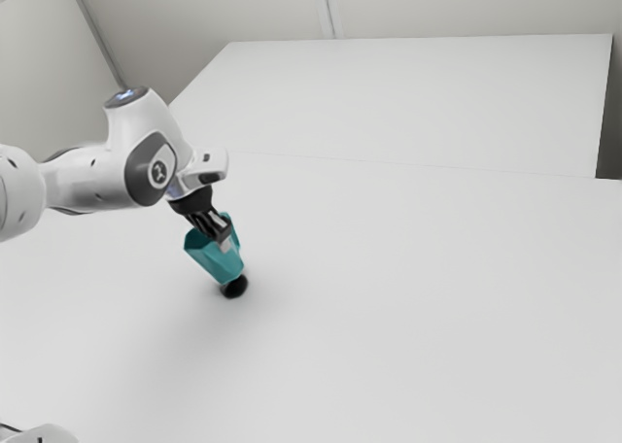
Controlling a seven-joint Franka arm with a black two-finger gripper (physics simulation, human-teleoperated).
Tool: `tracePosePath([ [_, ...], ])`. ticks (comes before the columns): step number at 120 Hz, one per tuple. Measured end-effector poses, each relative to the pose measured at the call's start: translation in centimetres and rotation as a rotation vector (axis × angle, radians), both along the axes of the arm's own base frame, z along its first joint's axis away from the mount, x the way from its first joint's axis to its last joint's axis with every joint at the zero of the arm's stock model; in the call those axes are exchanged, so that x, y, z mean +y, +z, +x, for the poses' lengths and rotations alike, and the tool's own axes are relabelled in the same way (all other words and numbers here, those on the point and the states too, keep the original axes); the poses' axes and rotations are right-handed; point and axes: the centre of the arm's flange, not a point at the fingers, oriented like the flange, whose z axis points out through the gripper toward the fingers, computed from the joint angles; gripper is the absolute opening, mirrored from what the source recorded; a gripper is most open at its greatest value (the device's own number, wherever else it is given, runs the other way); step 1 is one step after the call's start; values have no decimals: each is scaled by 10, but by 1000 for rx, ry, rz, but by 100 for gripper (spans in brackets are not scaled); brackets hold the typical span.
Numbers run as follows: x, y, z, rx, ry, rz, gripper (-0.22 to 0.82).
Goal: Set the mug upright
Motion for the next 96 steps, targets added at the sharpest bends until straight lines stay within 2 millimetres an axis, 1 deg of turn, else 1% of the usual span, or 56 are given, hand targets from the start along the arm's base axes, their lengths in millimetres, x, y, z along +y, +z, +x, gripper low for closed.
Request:
tracePosePath([
  [25,-18,-10,0,-6,56,15,-18],
  [42,-19,-18,3,-13,90,13,-18],
  [62,-26,-24,5,-18,110,16,-18],
  [72,-27,-31,4,-8,128,11,-18],
  [84,-28,-32,4,-8,149,10,-18],
  [96,-31,-32,3,-8,161,5,4],
])
